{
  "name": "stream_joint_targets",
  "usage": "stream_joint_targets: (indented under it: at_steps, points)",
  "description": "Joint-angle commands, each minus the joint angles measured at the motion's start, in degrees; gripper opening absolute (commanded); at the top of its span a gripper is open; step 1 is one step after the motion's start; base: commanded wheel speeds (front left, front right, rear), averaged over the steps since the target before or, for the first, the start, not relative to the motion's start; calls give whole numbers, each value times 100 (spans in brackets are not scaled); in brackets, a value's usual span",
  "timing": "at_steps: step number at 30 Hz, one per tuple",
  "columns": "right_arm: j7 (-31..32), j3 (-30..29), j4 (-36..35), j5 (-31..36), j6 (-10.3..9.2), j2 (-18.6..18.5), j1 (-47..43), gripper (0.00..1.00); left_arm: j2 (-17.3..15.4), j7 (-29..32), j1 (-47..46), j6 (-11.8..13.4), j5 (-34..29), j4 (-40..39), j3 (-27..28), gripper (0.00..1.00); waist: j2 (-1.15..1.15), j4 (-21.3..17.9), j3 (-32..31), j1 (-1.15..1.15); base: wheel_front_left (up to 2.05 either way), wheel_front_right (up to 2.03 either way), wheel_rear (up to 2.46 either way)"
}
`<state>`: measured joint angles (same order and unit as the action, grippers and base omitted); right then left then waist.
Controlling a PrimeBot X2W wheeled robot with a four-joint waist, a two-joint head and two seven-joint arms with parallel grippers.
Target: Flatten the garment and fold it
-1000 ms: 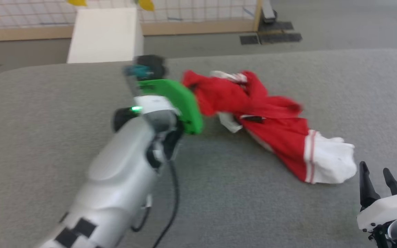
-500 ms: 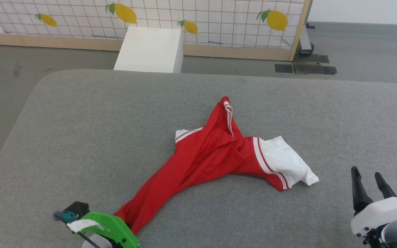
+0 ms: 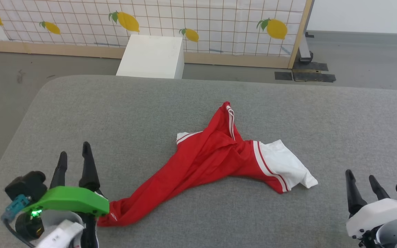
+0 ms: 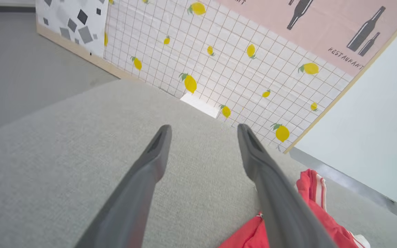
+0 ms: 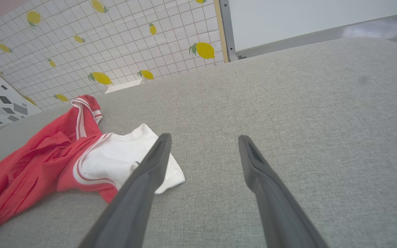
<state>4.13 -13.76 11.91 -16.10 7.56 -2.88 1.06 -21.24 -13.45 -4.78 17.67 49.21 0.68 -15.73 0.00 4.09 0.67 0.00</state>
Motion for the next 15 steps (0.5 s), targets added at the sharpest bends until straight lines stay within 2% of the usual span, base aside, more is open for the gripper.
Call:
stream_joint_targets:
  at_steps: [1, 4, 7, 11, 15]
  points:
    - [50, 61, 3, 29, -8, 1, -23, 100, 6, -95, 36, -71, -349, -1, -47, 100, 0, -9, 15, 0, 0, 0, 0]
    - [167, 112, -13, 49, -8, 1, 38, 100, 191, -148, 112, -206, -1179, -190, 12, 100, 0, 1, 105, 0, 0, 0, 0]
    - [530, 175, -3, 92, -8, 1, 252, 100, 584, -152, 259, -388, -1980, -451, 207, 100, 0, 20, 243, 0, 0, 0, 0]
    - [1237, 386, 29, 440, -8, -34, 786, 100, 1051, -153, 414, -642, -2585, -509, 389, 100, 0, 54, 435, 0, 0, 0, 0]
    - [2080, 933, 324, 829, -8, -331, 1457, 100, 1431, -153, 380, -867, -2963, -542, 578, 100, 0, 168, 657, 0, 0, 0, 0]
